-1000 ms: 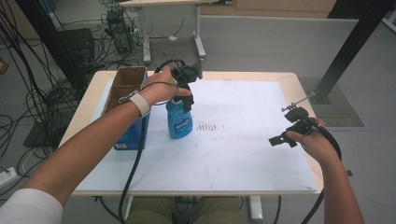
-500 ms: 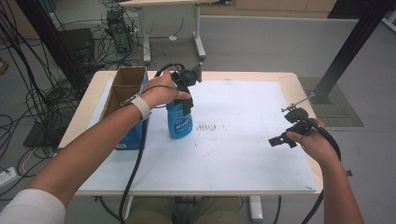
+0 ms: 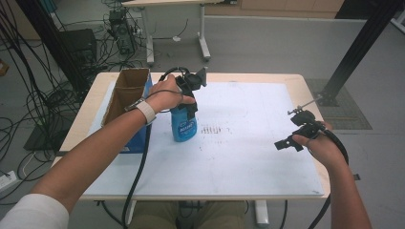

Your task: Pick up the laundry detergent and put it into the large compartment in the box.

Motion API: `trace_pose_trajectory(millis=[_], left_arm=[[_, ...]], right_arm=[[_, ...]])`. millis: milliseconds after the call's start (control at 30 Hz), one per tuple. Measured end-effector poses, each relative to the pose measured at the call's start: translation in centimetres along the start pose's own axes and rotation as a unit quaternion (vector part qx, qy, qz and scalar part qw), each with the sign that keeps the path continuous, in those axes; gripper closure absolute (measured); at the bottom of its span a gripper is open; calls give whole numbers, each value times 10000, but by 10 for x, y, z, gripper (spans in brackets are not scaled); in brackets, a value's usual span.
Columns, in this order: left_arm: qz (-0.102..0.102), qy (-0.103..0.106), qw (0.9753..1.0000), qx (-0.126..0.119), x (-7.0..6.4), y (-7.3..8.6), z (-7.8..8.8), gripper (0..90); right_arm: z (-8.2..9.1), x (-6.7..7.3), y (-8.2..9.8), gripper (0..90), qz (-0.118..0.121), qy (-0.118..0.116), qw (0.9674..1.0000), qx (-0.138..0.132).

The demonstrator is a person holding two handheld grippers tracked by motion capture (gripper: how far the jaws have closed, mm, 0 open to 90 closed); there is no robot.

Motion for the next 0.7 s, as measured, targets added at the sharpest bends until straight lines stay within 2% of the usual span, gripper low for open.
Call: trace_pose_trajectory(millis=[700], left_arm=[[-27, -79, 10000, -9, -2, 0, -6, 246]], right_arm=[[-1, 0, 0, 75, 15, -2, 10000, -1]])
Point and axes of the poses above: each handheld gripper's, and its own axes: z roughly backward along the jaws, y roughly out of its underside, x roughly to its left, the point moved 6 cm from there along -z, roughly forward along the jaws, and after that the axes turned 3 degrees about -y, right-handed, at the moved point
